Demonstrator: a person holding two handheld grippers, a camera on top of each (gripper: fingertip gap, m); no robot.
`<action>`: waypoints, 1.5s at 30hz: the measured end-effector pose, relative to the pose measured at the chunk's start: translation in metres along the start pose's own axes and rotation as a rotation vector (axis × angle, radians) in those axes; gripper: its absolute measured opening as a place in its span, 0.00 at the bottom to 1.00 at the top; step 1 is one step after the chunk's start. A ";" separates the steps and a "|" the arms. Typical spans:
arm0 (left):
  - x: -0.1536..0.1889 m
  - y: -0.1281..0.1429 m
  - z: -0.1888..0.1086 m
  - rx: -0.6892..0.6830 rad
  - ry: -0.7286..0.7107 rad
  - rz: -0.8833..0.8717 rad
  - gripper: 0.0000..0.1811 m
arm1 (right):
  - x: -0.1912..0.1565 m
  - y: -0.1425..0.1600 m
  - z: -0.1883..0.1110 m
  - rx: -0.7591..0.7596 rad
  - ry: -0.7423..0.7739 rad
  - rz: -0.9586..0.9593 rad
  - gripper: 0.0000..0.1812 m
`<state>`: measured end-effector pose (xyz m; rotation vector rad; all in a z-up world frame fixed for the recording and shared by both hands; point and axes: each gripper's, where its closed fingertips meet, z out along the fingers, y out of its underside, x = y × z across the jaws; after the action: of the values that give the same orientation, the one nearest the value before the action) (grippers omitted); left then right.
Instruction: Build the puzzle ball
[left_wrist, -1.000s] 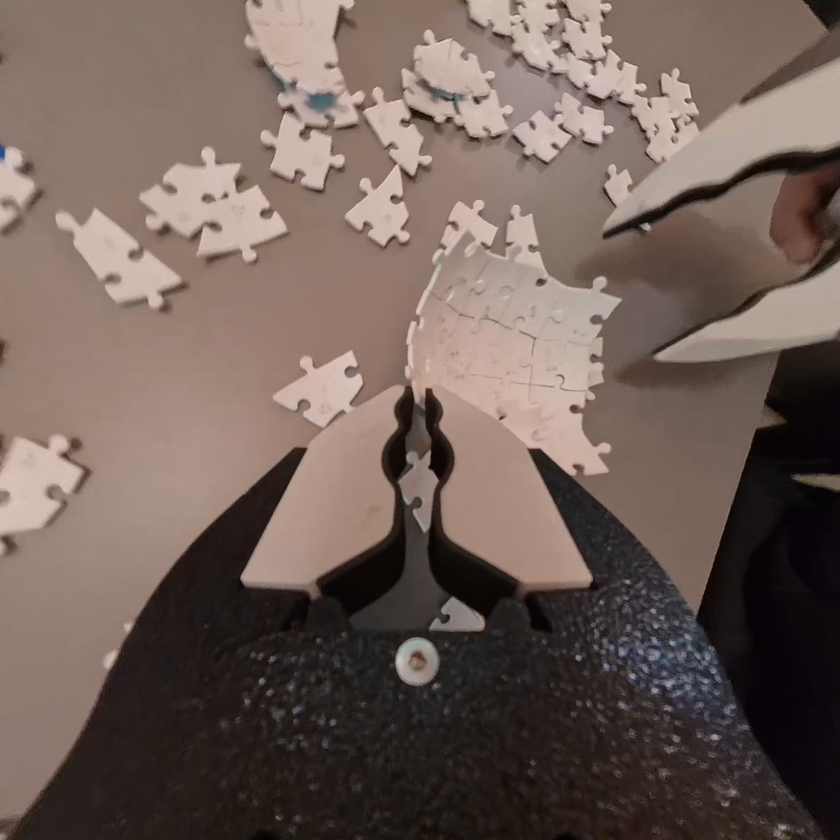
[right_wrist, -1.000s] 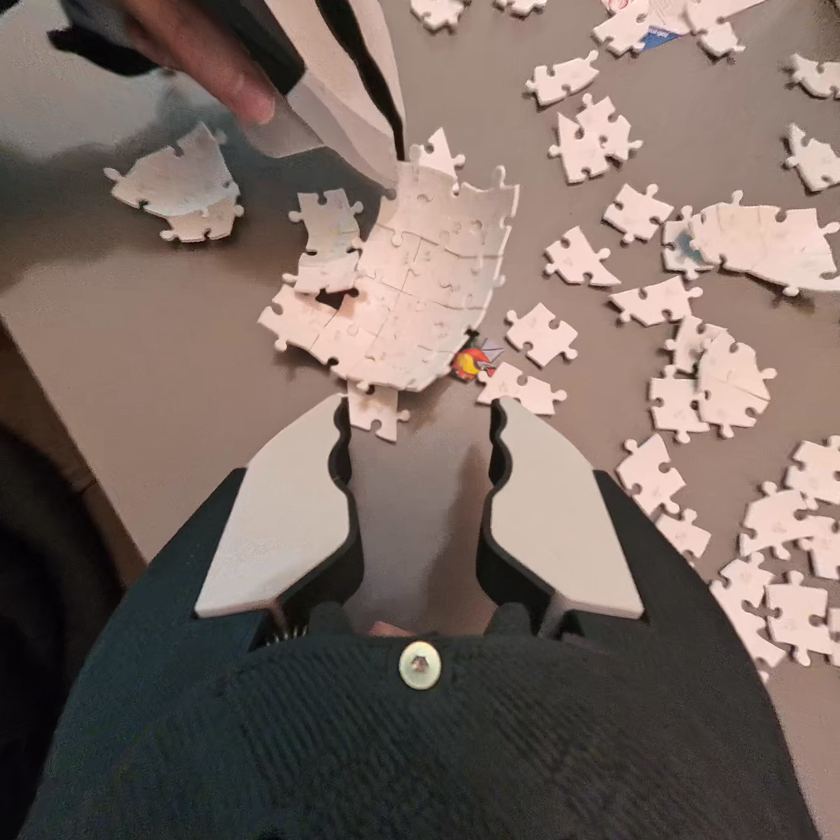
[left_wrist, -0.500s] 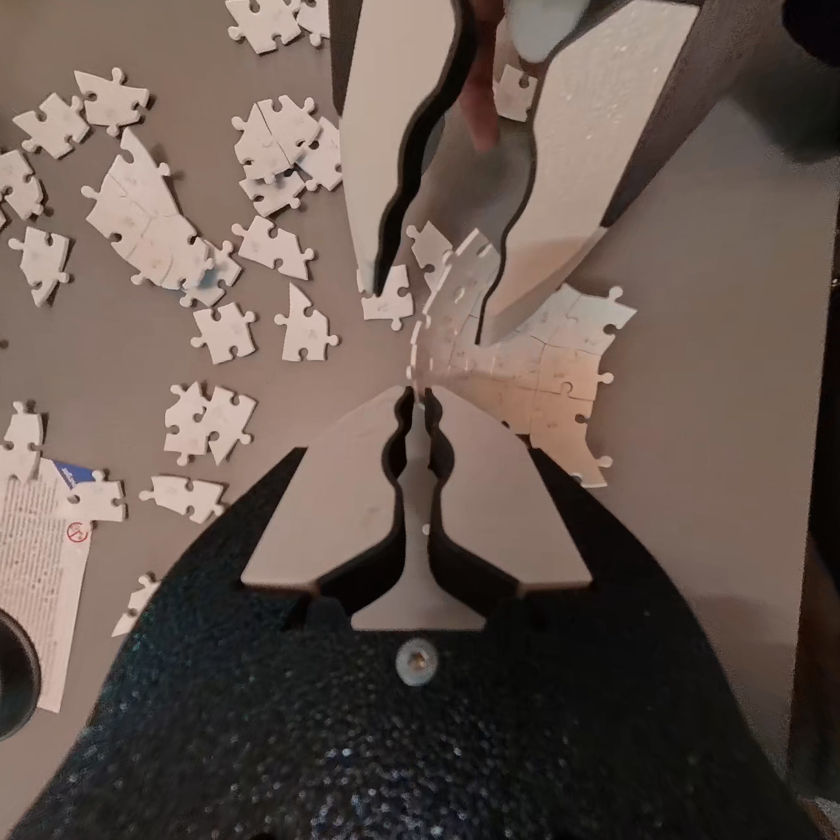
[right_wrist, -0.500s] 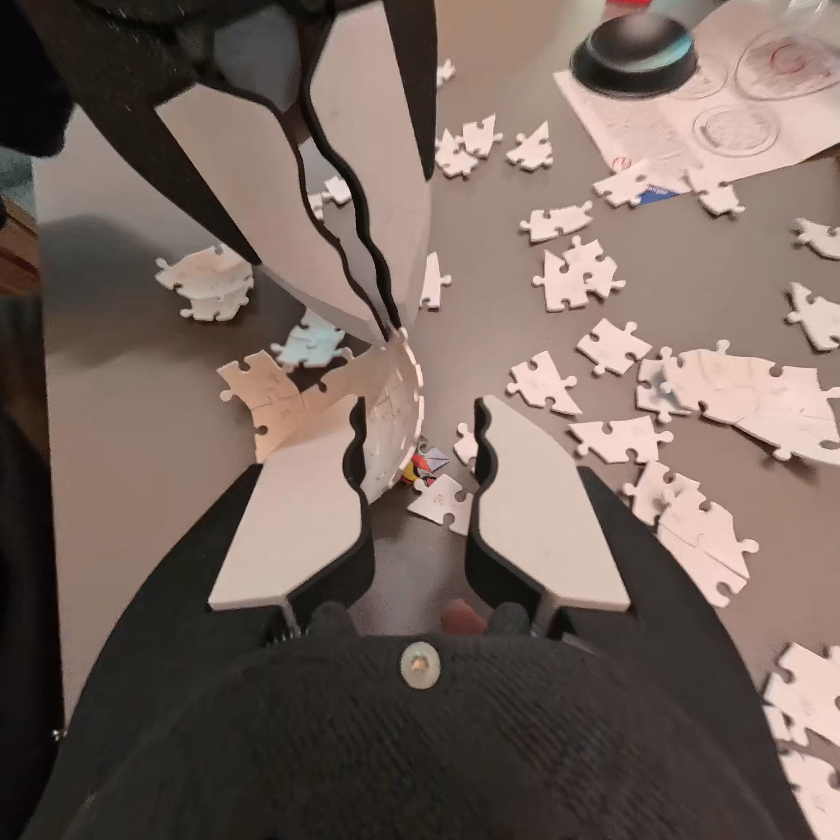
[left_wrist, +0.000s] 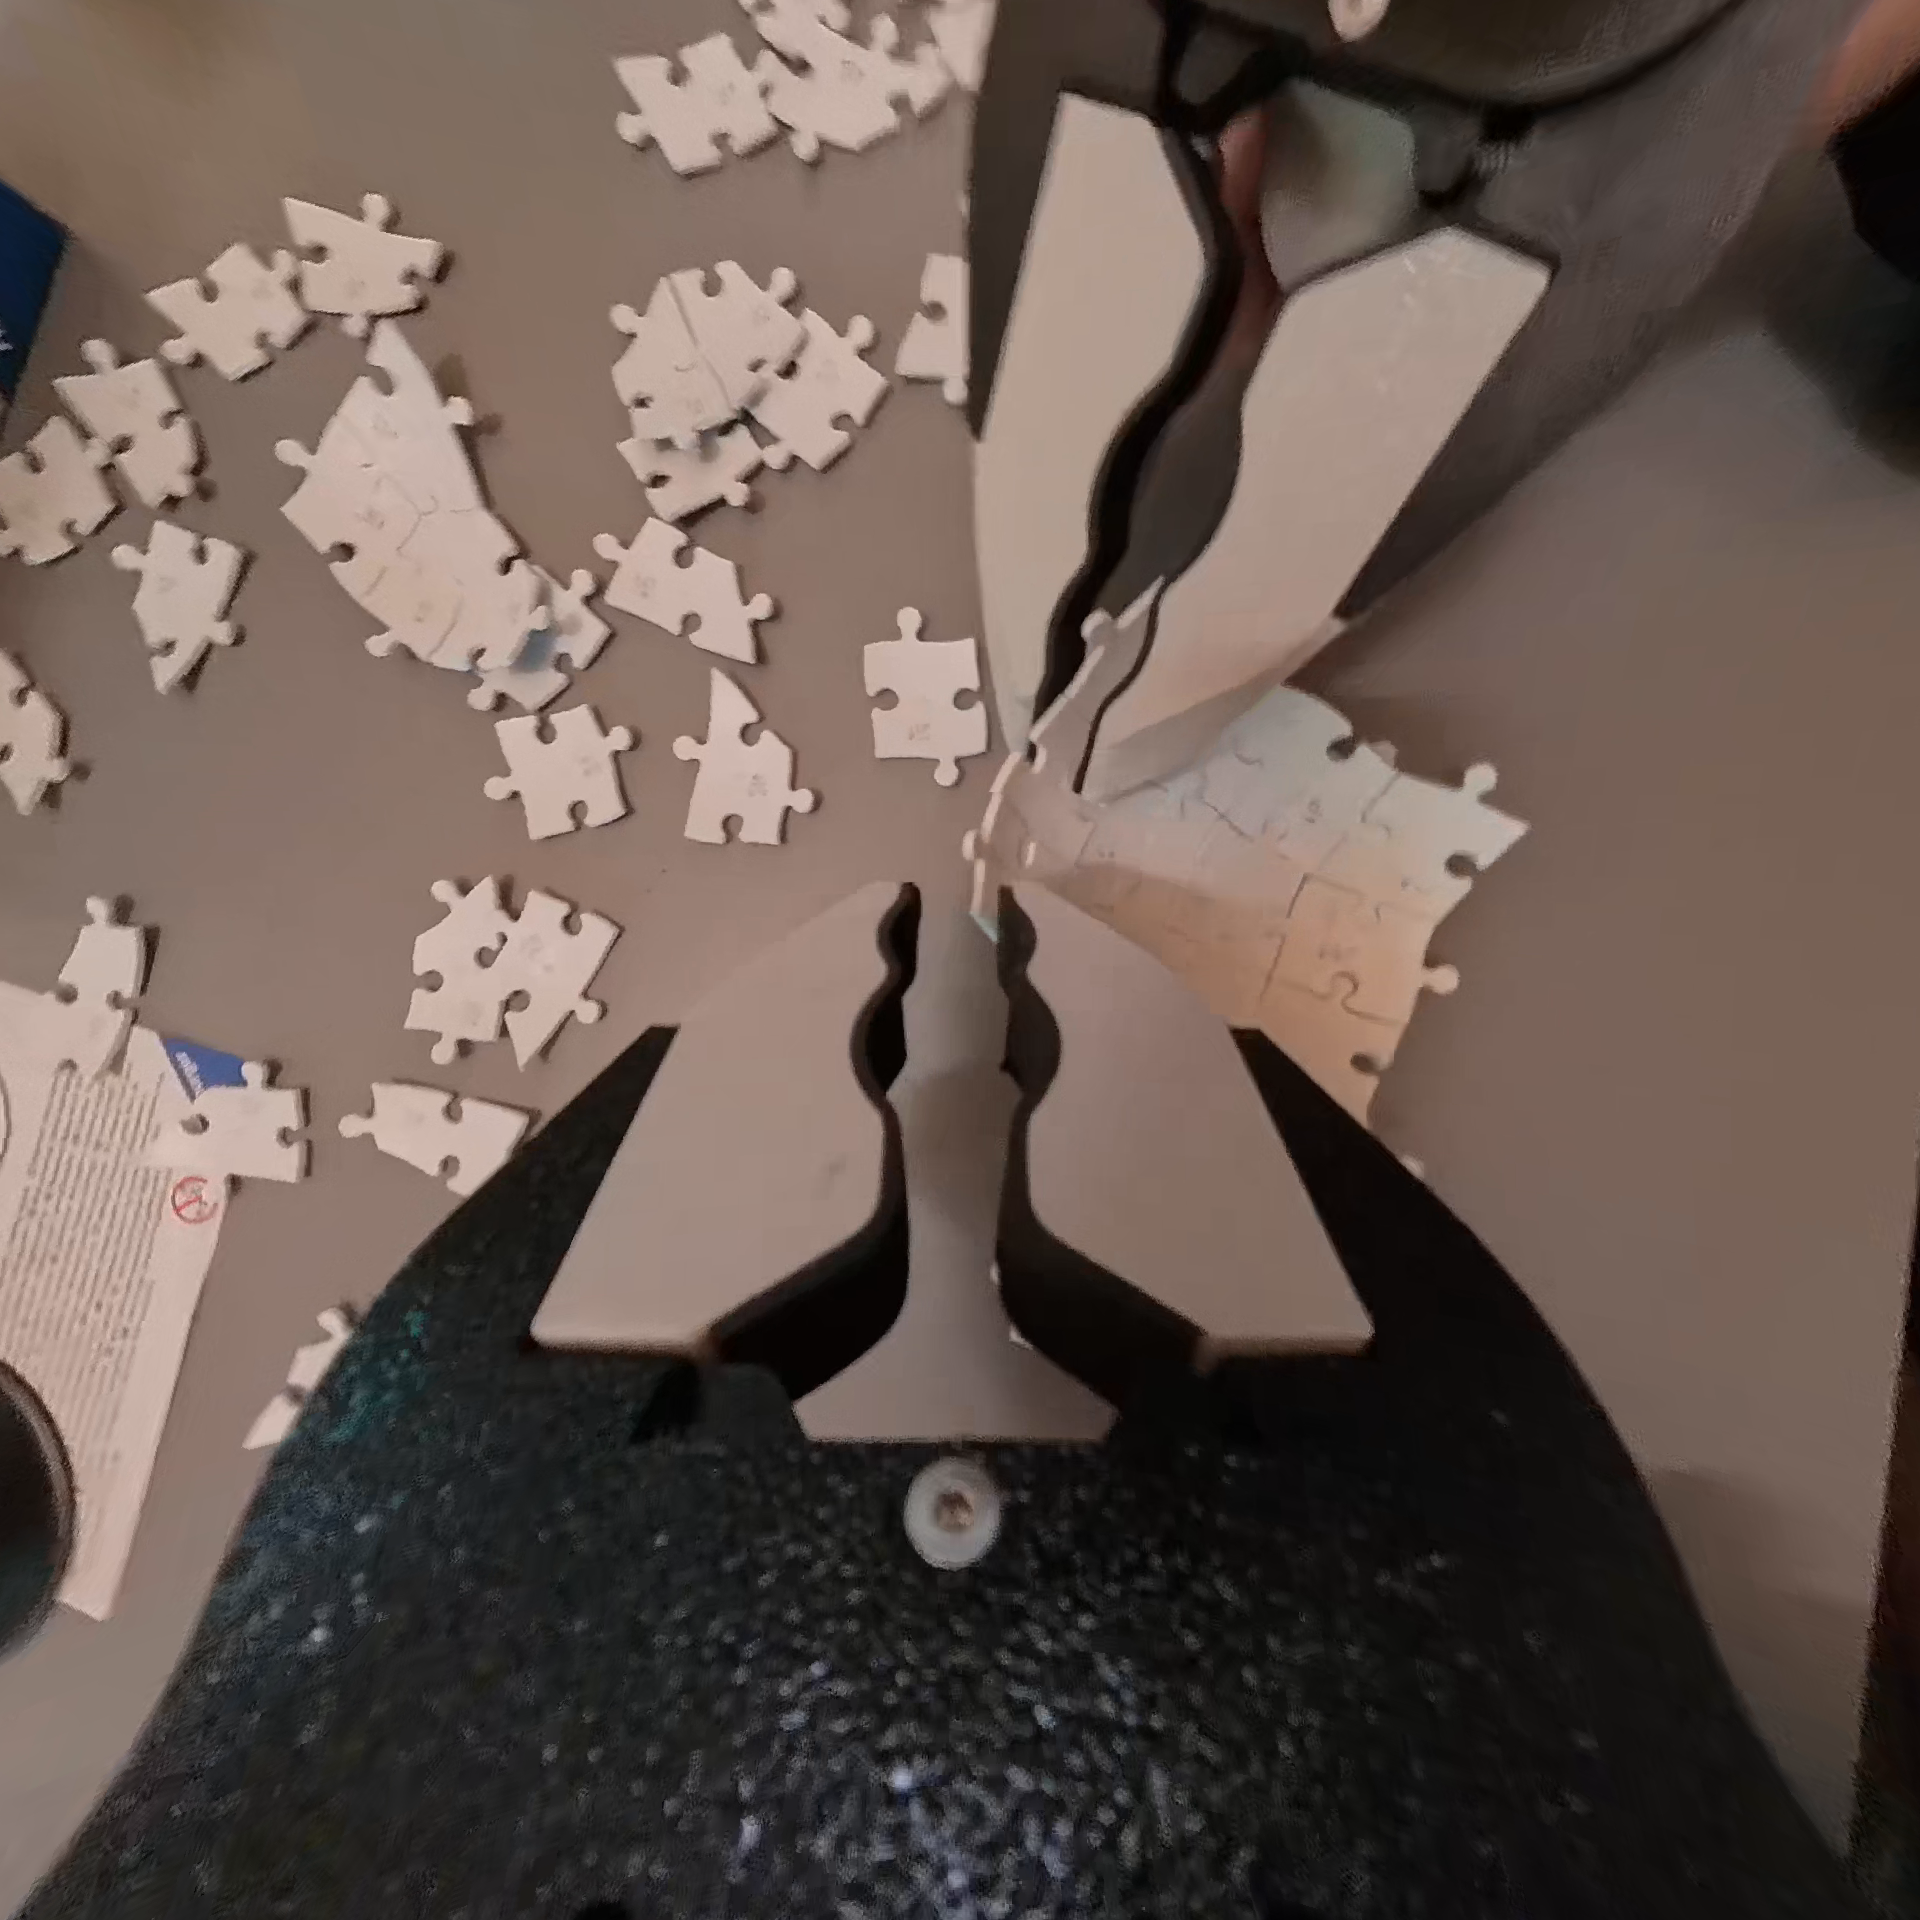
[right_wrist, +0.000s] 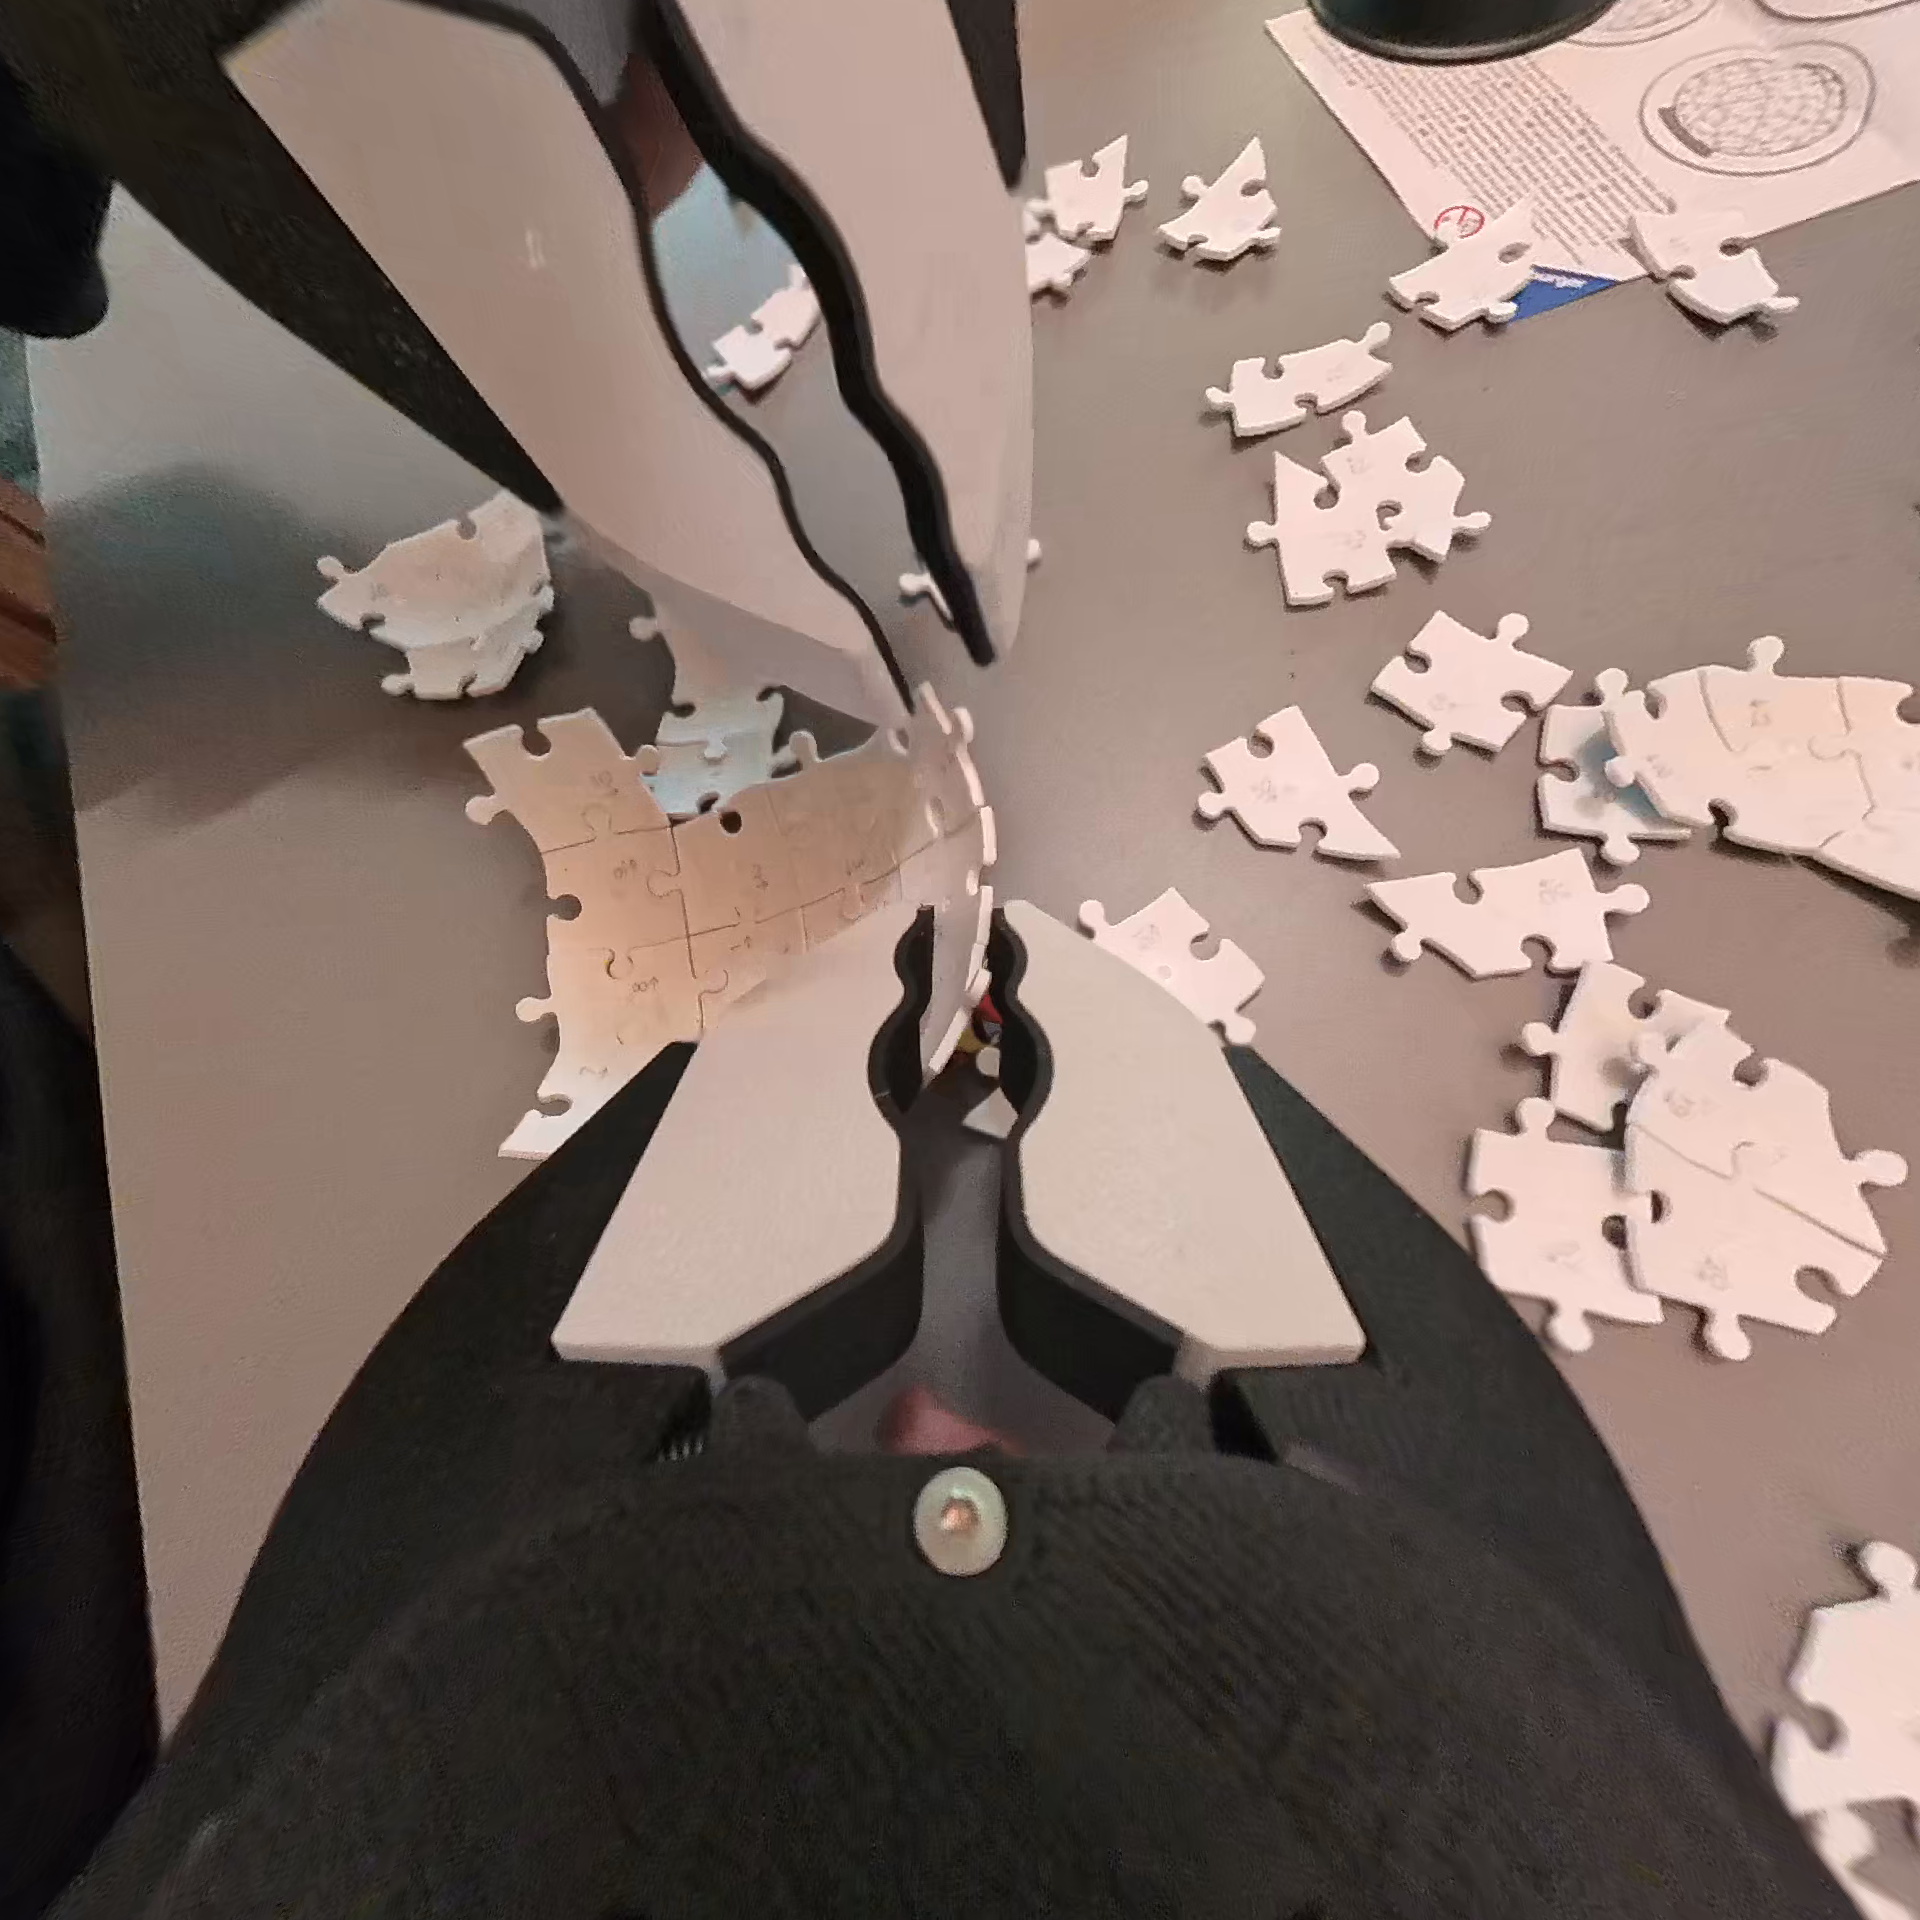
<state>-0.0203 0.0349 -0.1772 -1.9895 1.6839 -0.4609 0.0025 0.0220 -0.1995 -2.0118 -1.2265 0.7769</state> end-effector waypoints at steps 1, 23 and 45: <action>-0.001 -0.003 -0.005 0.039 -0.009 -0.045 0.10 | 0.000 0.001 -0.001 0.009 0.016 0.020 0.05; 0.028 0.098 -0.014 -0.219 0.073 -0.743 0.14 | -0.023 0.018 -0.002 -0.015 -0.012 0.032 0.07; 0.005 0.078 -0.033 -0.085 -0.011 -0.619 0.00 | -0.023 0.021 -0.013 -0.017 -0.036 0.022 0.25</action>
<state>-0.1010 0.0158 -0.1939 -2.5577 1.0623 -0.5895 0.0142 -0.0095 -0.2041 -2.0364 -1.2370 0.8192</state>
